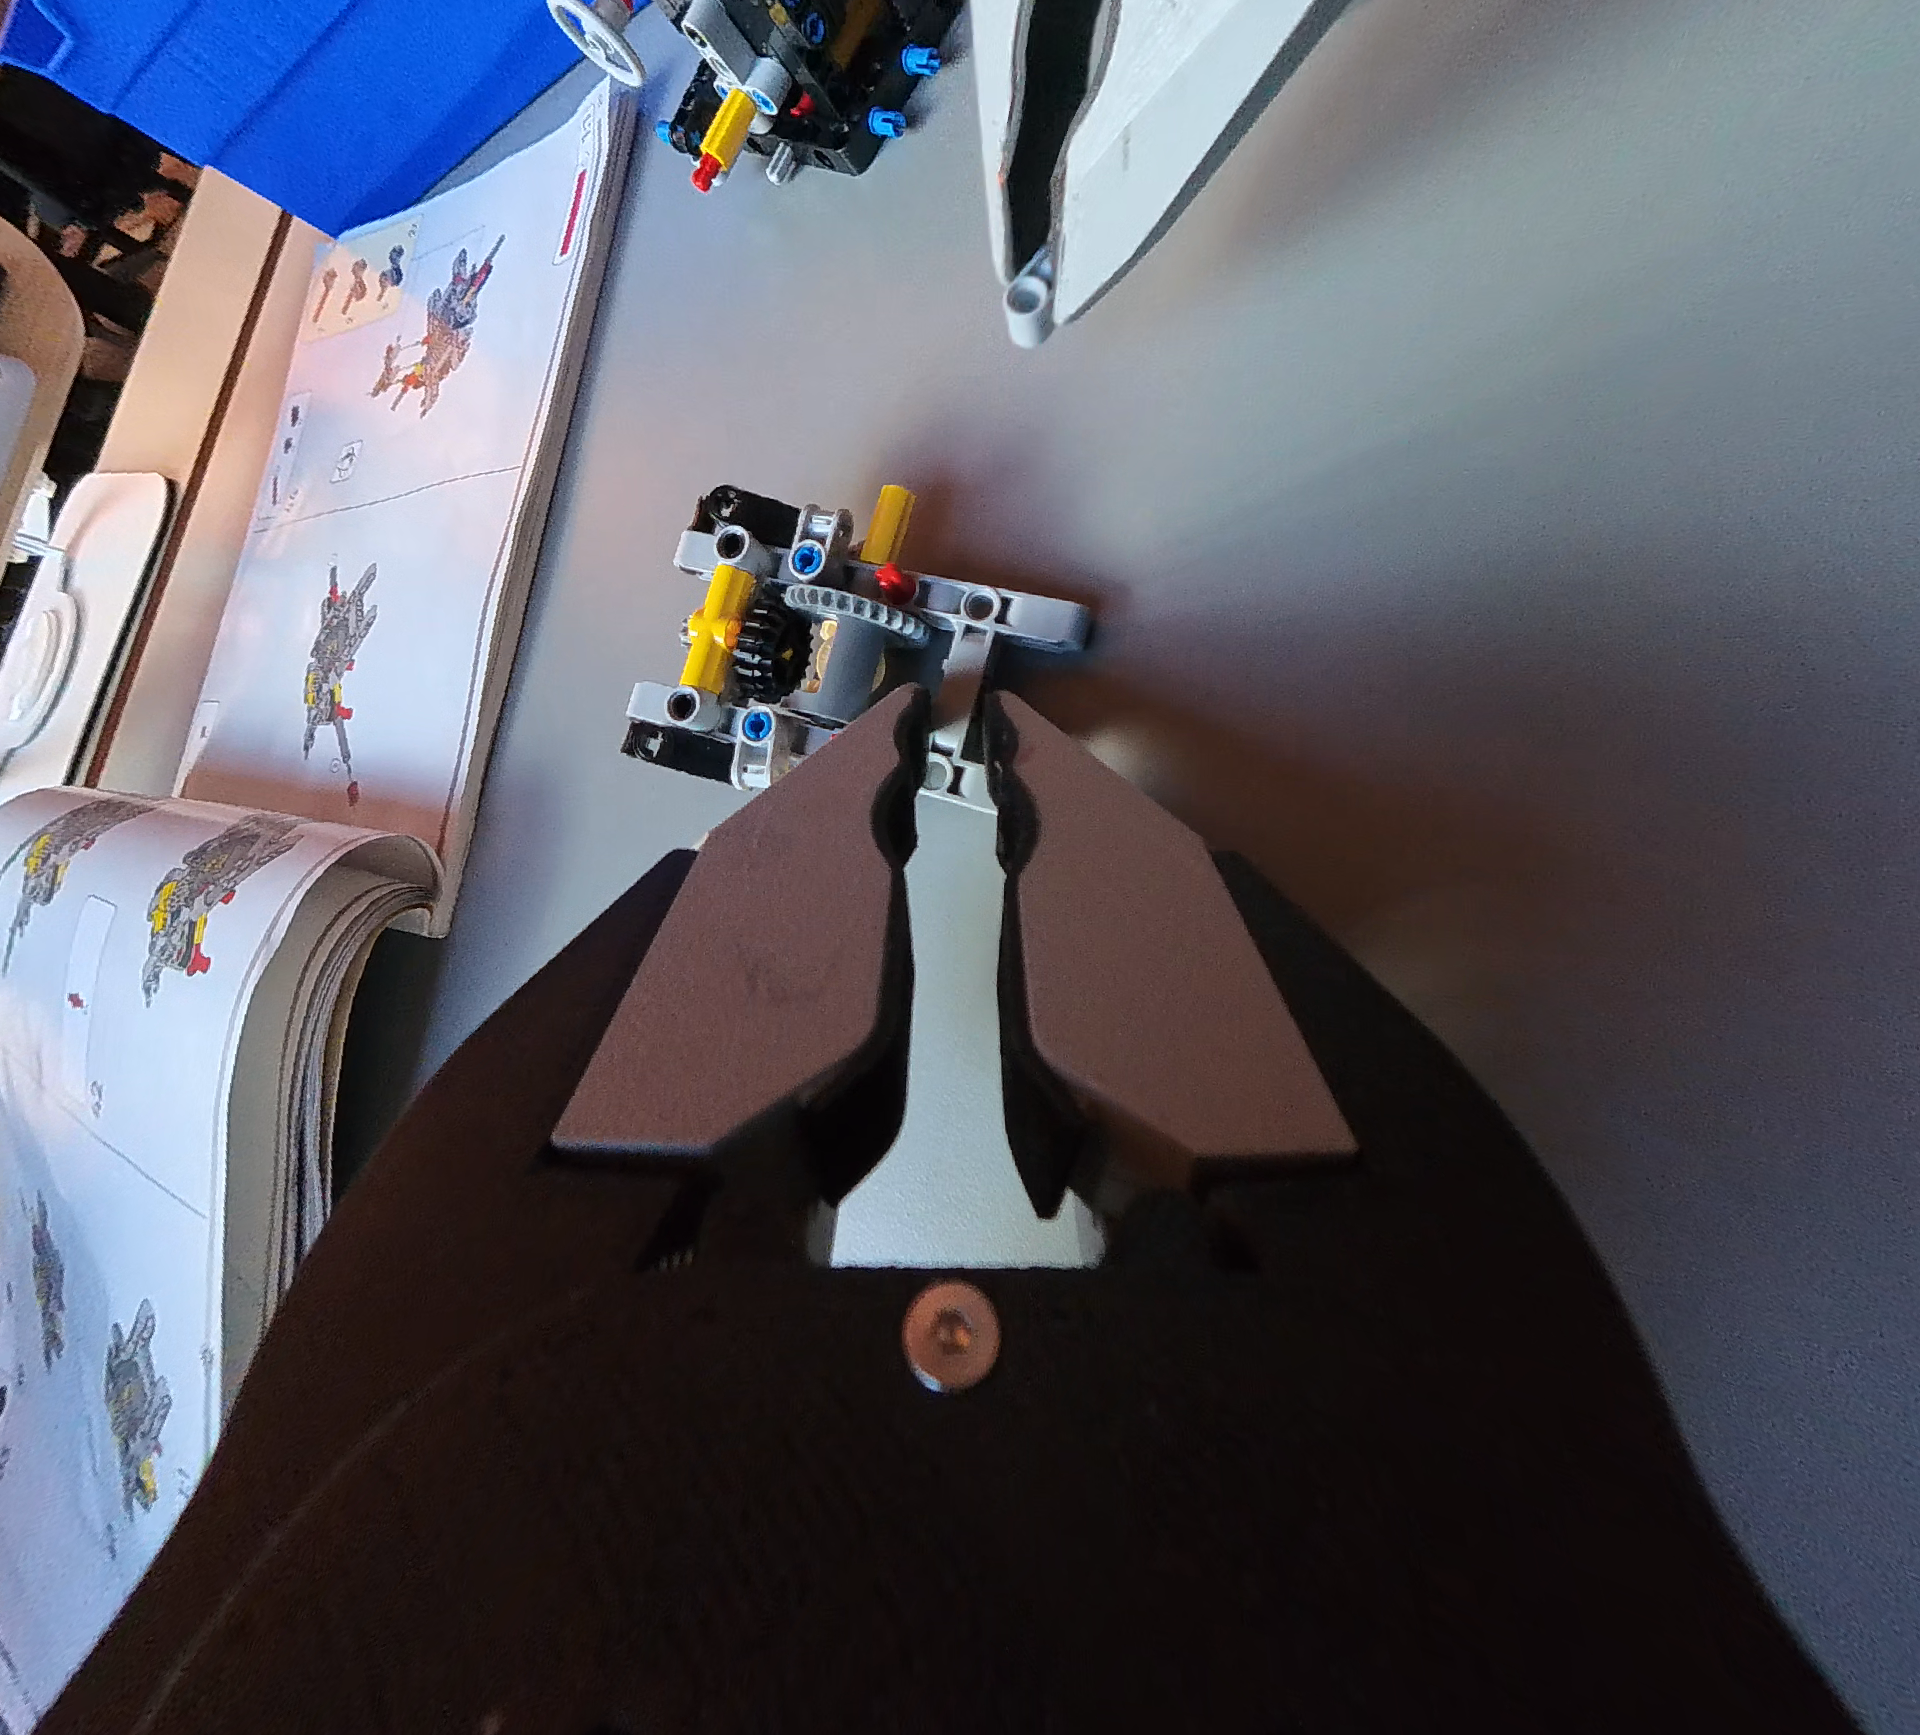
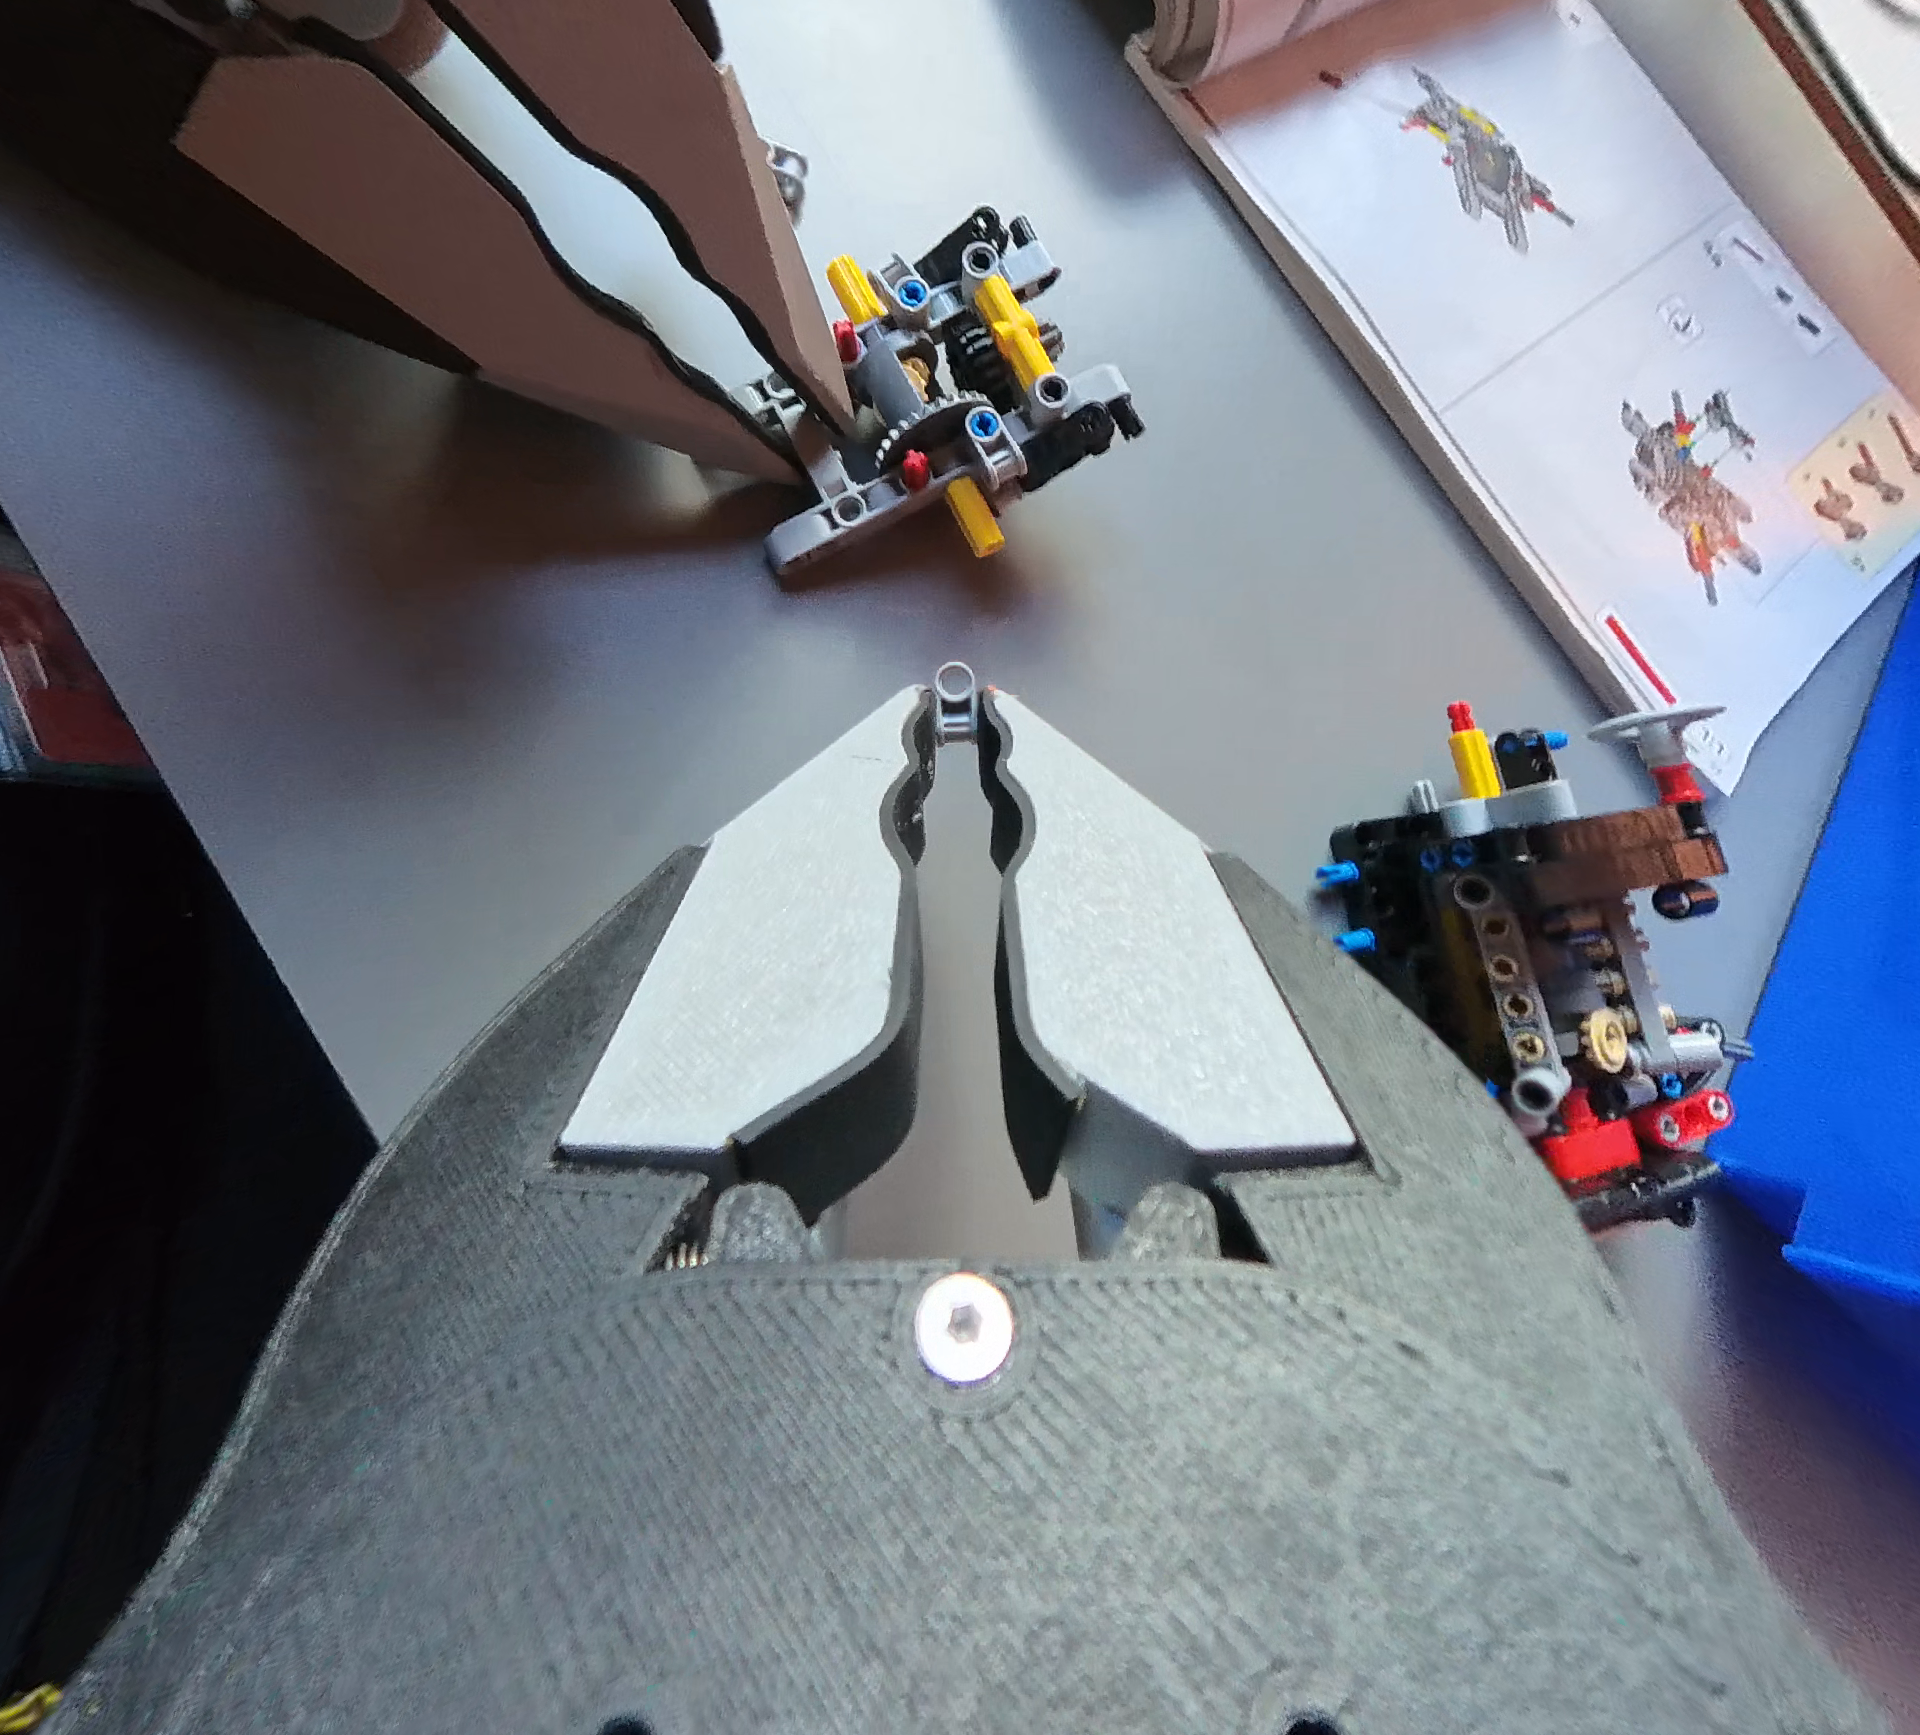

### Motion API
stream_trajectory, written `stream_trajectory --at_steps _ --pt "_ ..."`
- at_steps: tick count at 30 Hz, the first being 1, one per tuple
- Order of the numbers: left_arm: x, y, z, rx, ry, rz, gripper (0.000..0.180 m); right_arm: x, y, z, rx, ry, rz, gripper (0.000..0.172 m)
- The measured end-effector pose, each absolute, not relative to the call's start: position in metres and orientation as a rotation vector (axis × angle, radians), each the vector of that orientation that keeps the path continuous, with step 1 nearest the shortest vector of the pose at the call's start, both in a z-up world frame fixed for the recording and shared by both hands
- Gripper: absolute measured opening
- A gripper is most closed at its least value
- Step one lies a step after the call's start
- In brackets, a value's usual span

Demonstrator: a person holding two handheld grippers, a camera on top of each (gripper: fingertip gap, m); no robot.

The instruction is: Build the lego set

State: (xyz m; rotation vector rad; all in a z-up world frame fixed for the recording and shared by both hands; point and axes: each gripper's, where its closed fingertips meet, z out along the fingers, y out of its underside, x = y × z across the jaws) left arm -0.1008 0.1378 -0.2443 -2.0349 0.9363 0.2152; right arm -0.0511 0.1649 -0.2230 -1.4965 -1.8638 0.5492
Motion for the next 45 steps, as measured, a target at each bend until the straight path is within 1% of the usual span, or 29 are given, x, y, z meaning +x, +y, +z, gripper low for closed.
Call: stream_trajectory --at_steps 9,15,22,35,42,45 --pt "-0.102 0.138 -0.244 -2.019 0.944 0.261 0.007 -0.058 0.200 -0.220 -1.506 -1.594 0.483 0.005" --pt "-0.101 0.137 -0.244 -2.012 0.952 0.268 0.007 -0.061 0.214 -0.223 -1.494 -1.541 0.443 0.005" --pt "-0.103 0.134 -0.244 -2.028 0.942 0.227 0.007 -0.063 0.212 -0.244 -1.592 -1.664 0.469 0.005" --pt "-0.103 0.134 -0.244 -2.063 0.913 0.124 0.007 -0.066 0.216 -0.246 -1.646 -1.661 0.547 0.005" --pt "-0.104 0.134 -0.244 -2.059 0.914 0.140 0.007 -0.066 0.211 -0.248 -1.672 -1.695 0.600 0.005" --pt "-0.105 0.135 -0.244 -2.055 0.913 0.167 0.007 -0.062 0.208 -0.248 -1.684 -1.696 0.618 0.010"
